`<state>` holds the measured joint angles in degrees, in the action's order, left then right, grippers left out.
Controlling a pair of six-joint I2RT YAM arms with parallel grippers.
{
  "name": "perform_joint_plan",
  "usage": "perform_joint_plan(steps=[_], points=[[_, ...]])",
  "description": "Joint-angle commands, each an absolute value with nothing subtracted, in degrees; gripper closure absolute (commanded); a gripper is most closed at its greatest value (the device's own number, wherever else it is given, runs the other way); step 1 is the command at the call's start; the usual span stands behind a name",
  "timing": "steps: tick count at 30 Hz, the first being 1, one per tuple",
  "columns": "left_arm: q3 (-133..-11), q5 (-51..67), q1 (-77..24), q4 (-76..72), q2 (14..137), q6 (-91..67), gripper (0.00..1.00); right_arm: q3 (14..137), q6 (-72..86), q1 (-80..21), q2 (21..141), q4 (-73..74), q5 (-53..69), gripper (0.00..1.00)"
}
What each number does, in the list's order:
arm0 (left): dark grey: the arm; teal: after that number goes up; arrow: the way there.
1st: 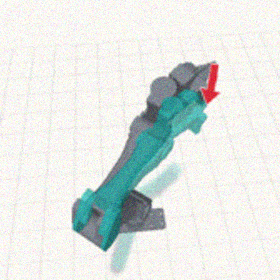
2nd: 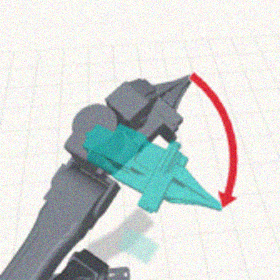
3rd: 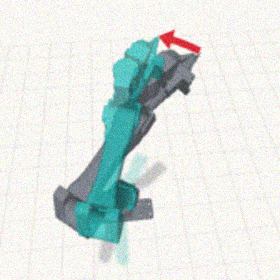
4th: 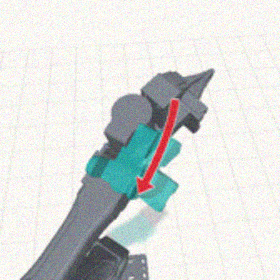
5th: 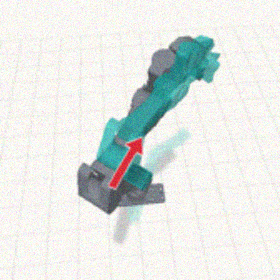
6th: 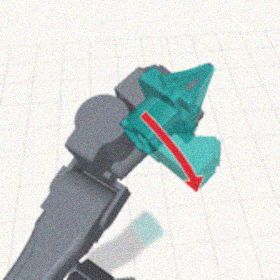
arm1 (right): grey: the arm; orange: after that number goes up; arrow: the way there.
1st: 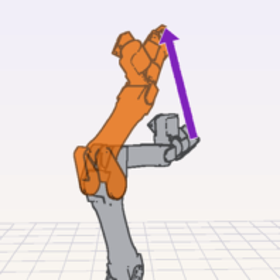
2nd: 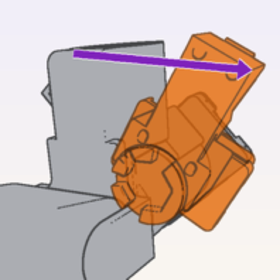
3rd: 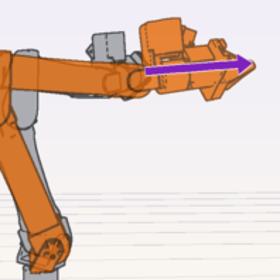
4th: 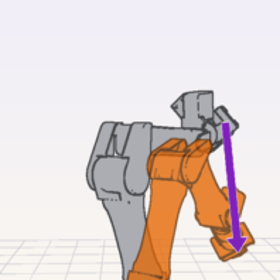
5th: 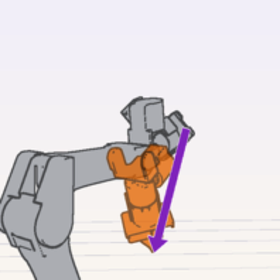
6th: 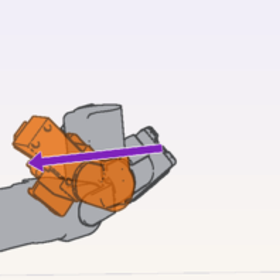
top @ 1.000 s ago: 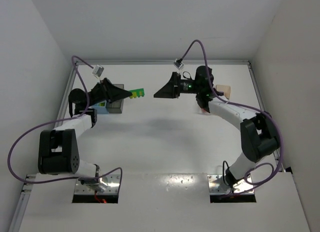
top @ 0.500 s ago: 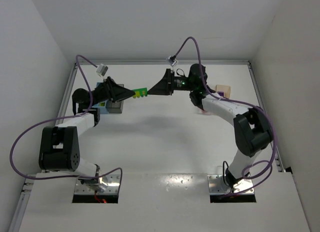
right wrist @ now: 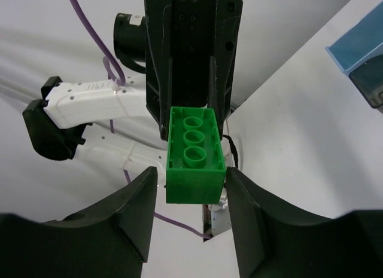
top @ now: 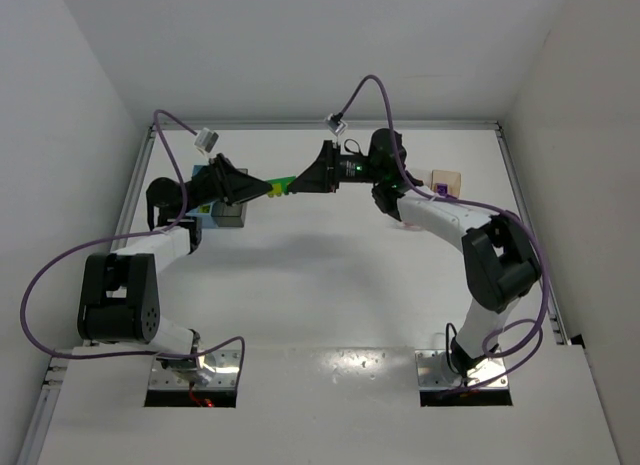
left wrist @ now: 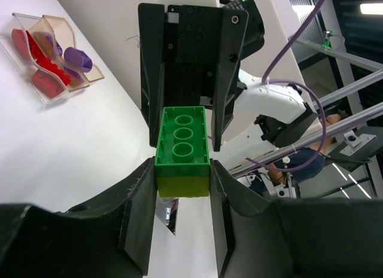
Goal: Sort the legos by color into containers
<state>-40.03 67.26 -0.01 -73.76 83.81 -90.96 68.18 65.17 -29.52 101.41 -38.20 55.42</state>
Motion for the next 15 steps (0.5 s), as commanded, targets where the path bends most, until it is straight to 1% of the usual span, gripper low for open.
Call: perform_joint_plan(steps=[1, 5, 6, 7, 8, 9, 10, 12, 15], points=[[-41.58, 66.45, -0.70, -81.91, 82.97, -88.95, 1.00, 71.54, 64.95, -30.40, 102.22, -40.87, 53.27, 0.51], [-41.57, 66.45, -1.23, -81.39, 82.97, -88.42, 1.00, 71.54, 64.95, -30.41, 102.22, -40.87, 53.26, 0.62], [-41.57, 66.45, -1.23, -81.39, 82.97, -88.42, 1.00, 71.54, 64.95, -30.41, 102.22, -40.87, 53.26, 0.69], [-41.57, 65.92, -1.23, -81.39, 82.97, -88.42, 1.00, 71.54, 64.95, -30.93, 102.22, -40.87, 53.26, 0.72], [-40.96, 65.22, -1.23, -81.39, 82.97, -87.90, 1.00, 71.54, 64.95, -30.94, 102.22, -40.87, 53.78, 0.80], [-40.96, 64.61, -1.23, -81.39, 82.97, -87.89, 1.00, 71.54, 64.95, -31.46, 102.22, -40.87, 53.79, 0.80], [-40.43, 63.99, -1.23, -81.39, 82.97, -87.89, 1.00, 71.54, 64.95, -31.46, 102.22, -40.87, 53.79, 0.86], [-40.43, 62.23, -1.23, -80.69, 83.49, -87.19, 1.00, 71.54, 64.43, -32.07, 102.22, -40.87, 54.32, 0.90], [-40.43, 59.60, -1.23, -79.20, 84.02, -86.48, 1.00, 71.54, 62.94, -32.78, 102.22, -39.30, 55.45, 0.91]])
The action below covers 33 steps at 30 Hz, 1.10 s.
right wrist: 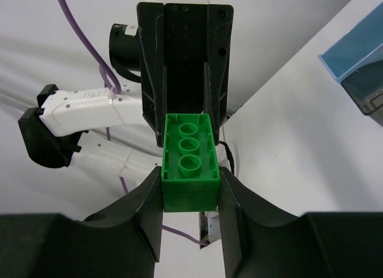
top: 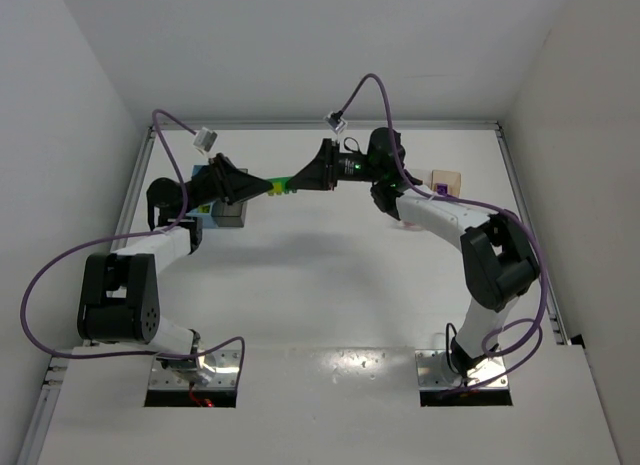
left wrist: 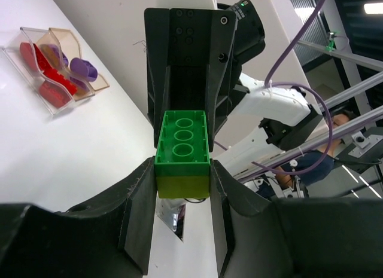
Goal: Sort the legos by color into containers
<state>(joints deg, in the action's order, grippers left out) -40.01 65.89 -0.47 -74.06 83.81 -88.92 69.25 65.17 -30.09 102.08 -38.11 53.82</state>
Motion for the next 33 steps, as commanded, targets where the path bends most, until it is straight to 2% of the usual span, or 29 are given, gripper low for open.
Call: perform_joint_plan(steps=[1, 9, 22, 33], points=[[-40.43, 58.81, -1.23, -78.67, 84.02, -85.88, 1.00, 71.54, 61.80, -33.31, 102.22, -39.29, 55.46, 0.93], [-40.96, 51.60, -1.23, -73.84, 83.50, -84.81, 1.00, 71.54, 52.22, -35.94, 101.16, -30.42, 57.92, 0.95], [-39.90, 49.13, -1.23, -69.88, 79.28, -82.53, 1.00, 71.54, 42.29, -37.53, 98.97, -21.10, 58.54, 0.96], [-38.77, 48.08, 6.84, -72.07, 77.61, -84.64, 1.00, 66.45, 32.89, -36.91, 92.91, -11.71, 59.59, 0.96]])
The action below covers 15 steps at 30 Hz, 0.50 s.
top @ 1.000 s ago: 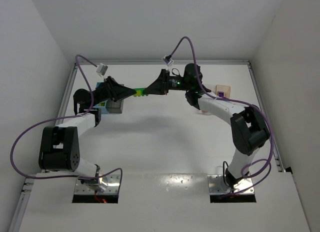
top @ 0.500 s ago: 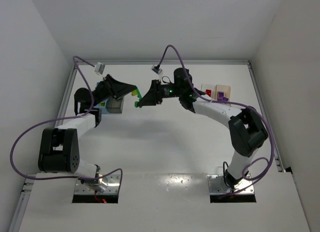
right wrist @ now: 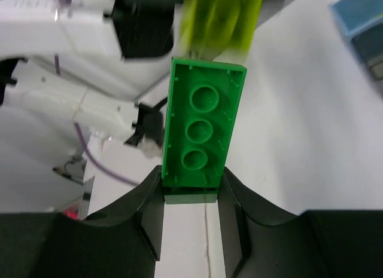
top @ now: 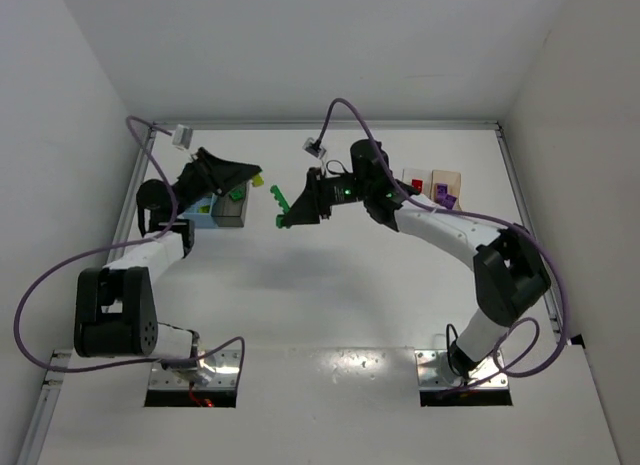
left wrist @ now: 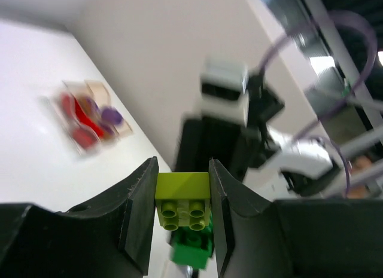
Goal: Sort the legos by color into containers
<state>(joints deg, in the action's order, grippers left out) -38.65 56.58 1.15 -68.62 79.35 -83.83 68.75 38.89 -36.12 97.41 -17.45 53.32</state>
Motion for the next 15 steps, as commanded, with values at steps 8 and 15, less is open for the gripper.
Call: perform_joint_plan(steps=[8, 15], points=[[-38.14, 48.60, 12.21, -72.08, 73.75, -84.64, 1.00, 62.23, 29.27, -35.33, 90.18, -7.29, 60.12, 0.97], [-36.74, 51.86, 12.30, -50.73, 67.96, -67.64, 1.00, 63.80, 29.79, -34.19, 90.70, -8.44, 59.59, 0.97]])
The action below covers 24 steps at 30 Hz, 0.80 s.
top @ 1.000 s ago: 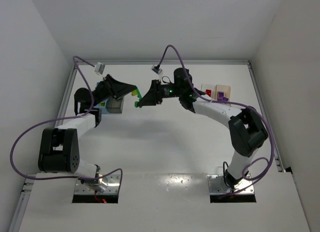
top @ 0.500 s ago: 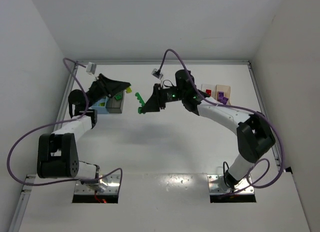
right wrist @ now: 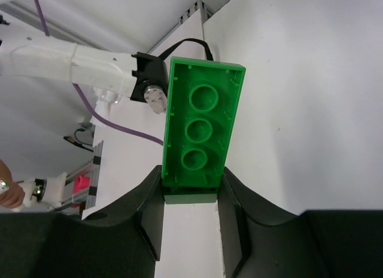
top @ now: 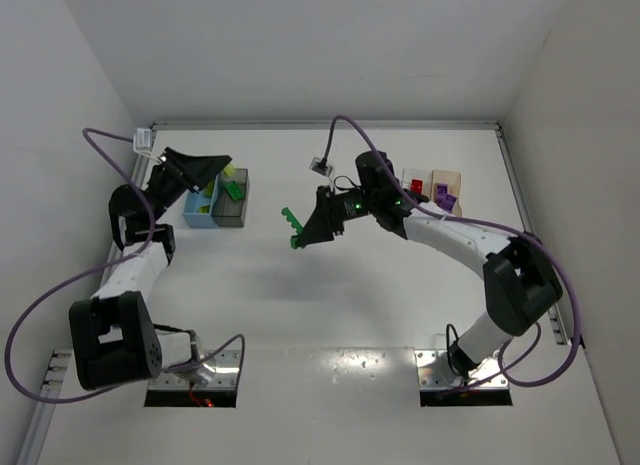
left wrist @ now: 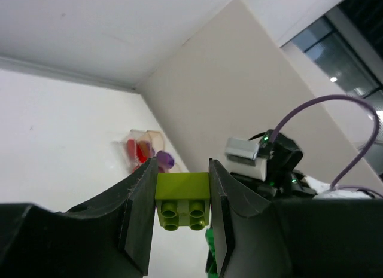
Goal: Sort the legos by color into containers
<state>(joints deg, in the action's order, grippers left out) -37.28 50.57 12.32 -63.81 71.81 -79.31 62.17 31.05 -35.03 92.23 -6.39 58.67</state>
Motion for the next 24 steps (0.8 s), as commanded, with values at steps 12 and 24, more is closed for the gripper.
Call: perform_joint_plan(steps=[12, 24], points=[[-53.42, 38.75, -2.95, -5.63, 74.23, -26.81, 1.00, 59.87, 30.32, -17.77, 83.52, -5.45, 52.13, 0.97], [-68.99, 33.94, -9.69, -14.17, 94.31, -36.65, 1.00, 52.65, 32.17, -0.45, 71.89, -2.99, 50.18, 0.97]])
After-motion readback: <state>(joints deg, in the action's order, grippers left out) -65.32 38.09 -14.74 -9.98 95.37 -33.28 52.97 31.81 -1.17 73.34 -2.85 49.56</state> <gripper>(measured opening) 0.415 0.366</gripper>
